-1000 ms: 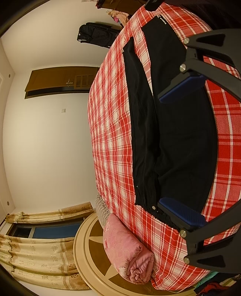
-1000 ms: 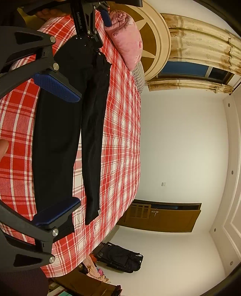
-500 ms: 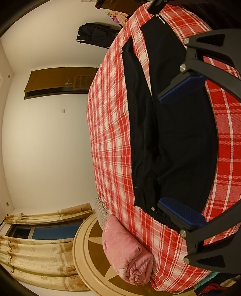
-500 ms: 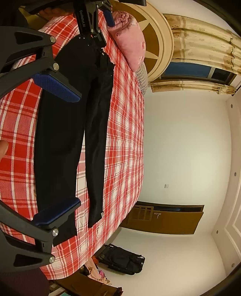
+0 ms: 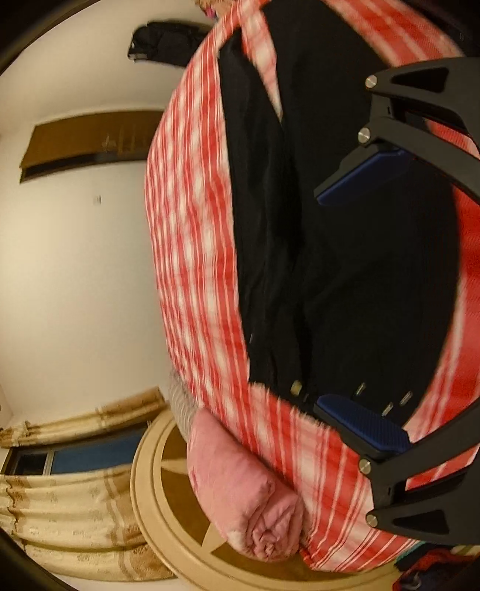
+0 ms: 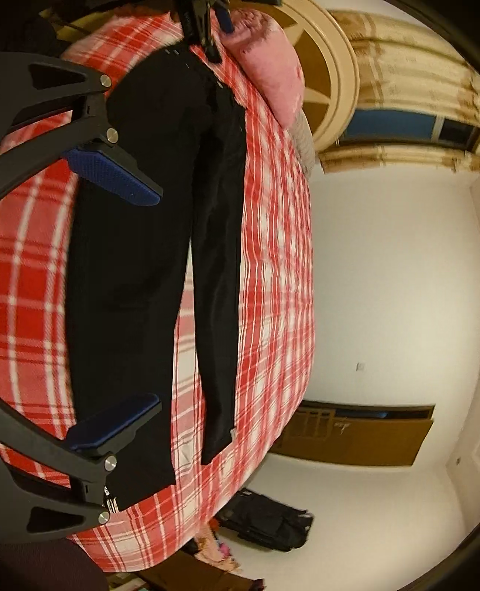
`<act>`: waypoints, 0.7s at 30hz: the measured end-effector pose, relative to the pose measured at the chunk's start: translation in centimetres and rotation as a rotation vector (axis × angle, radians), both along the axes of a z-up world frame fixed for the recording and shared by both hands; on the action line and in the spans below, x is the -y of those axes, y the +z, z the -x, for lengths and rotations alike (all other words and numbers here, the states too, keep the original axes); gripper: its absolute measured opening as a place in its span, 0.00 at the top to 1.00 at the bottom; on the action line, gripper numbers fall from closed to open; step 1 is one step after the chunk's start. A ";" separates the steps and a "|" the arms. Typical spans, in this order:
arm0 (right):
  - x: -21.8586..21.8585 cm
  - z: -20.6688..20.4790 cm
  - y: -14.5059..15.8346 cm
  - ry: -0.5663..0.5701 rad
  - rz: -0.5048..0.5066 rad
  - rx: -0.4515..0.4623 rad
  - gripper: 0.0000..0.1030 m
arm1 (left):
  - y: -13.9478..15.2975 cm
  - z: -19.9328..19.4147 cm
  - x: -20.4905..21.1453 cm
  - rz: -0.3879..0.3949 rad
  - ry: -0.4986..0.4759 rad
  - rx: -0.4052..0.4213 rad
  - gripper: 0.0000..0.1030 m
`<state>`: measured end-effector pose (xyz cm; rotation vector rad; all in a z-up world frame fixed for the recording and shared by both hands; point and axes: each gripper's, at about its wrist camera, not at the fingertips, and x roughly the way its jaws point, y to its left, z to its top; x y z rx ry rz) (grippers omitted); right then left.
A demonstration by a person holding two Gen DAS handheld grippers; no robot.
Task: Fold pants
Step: 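Grasp the black pants edge with left gripper while right grasps the striped cuff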
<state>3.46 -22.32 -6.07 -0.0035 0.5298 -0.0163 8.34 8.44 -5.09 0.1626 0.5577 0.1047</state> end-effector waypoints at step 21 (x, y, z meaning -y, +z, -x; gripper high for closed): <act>16.6 -15.3 -1.0 -0.259 -0.085 -0.194 0.21 | -5.2 -25.1 -13.8 -0.058 0.061 -0.249 0.07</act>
